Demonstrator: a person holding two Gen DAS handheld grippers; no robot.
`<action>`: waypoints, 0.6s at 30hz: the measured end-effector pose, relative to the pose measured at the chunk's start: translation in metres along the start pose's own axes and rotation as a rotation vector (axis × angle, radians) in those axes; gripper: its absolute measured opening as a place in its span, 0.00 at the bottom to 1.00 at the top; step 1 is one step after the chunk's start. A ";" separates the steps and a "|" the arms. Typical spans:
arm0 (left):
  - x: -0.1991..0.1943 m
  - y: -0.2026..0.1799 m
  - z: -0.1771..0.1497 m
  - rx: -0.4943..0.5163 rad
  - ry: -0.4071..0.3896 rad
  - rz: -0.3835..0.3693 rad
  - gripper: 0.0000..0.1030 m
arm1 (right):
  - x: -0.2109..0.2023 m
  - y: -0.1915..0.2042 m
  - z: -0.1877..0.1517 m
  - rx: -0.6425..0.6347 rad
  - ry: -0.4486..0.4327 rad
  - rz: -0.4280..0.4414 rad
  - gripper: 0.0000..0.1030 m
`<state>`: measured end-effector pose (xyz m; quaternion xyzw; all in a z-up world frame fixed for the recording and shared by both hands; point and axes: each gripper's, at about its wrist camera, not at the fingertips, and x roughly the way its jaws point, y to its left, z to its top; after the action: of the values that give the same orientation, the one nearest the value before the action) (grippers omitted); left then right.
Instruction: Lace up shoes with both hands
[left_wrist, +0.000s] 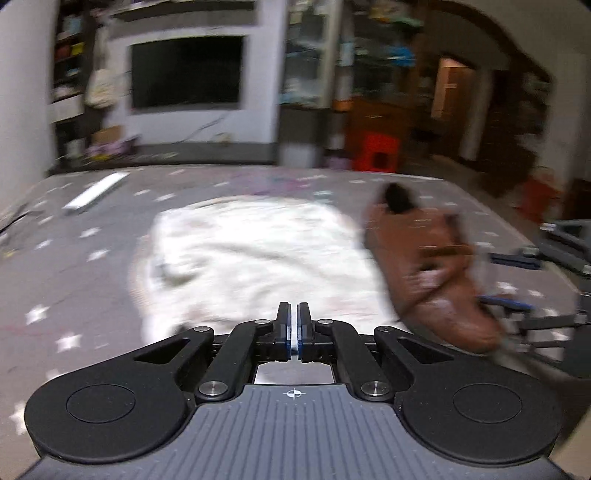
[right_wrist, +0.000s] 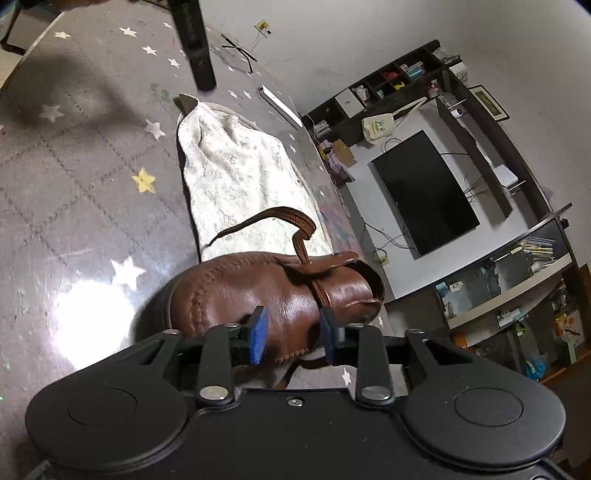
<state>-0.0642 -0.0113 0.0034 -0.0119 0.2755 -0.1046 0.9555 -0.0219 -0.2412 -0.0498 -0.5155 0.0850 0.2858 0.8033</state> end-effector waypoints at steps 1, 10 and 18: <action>0.001 -0.006 0.000 0.020 -0.003 -0.021 0.05 | -0.001 0.000 0.000 -0.001 0.002 0.001 0.32; 0.017 -0.070 0.009 0.247 -0.008 -0.095 0.33 | -0.002 0.000 0.000 -0.007 -0.004 0.005 0.33; 0.061 -0.081 0.018 0.287 0.036 -0.073 0.04 | -0.002 0.003 0.002 -0.028 -0.020 0.016 0.33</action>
<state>-0.0204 -0.1034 -0.0069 0.1166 0.2740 -0.1780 0.9379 -0.0259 -0.2393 -0.0504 -0.5232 0.0771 0.2984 0.7945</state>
